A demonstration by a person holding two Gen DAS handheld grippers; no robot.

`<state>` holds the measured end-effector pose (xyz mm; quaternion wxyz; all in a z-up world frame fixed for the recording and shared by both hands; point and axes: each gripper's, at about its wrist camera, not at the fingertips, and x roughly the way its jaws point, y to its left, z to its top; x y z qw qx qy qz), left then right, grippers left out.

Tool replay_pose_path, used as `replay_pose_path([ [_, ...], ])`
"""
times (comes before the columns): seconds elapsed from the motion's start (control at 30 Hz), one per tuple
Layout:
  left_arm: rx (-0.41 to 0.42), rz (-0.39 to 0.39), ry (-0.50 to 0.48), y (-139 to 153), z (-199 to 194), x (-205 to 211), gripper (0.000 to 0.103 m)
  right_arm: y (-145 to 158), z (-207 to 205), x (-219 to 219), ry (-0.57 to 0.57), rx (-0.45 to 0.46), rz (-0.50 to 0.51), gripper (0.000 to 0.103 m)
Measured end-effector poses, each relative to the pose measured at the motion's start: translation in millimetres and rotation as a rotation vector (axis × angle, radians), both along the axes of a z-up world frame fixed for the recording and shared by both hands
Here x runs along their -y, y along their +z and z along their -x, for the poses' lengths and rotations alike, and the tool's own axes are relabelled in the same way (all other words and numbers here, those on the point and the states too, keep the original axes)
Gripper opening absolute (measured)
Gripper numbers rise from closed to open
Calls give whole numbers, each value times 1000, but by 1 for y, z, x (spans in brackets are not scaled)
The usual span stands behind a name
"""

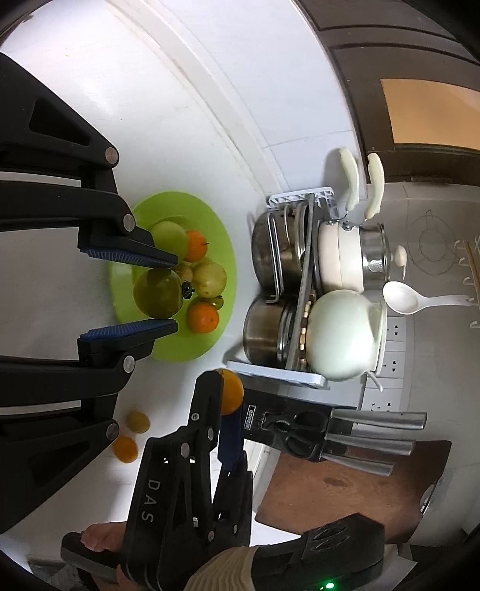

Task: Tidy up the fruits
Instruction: 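Carry the green tomato and orange with both tools onto the green plate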

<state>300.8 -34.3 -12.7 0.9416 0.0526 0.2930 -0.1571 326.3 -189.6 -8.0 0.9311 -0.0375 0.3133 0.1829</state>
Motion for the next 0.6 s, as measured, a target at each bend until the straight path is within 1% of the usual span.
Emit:
replay_pose_path([
  [0.1, -7, 3, 0, 0, -11, -2, 29, -1, -15, -3, 21, -16, 16, 40],
  [0.3, -46, 14, 3, -7, -35, -7, 29, -7, -46, -9, 68, -70, 41, 40],
  [0.6, -133, 21, 6, -30, -70, -11, 29, -37, -85, -16, 109, -187, 80, 40],
])
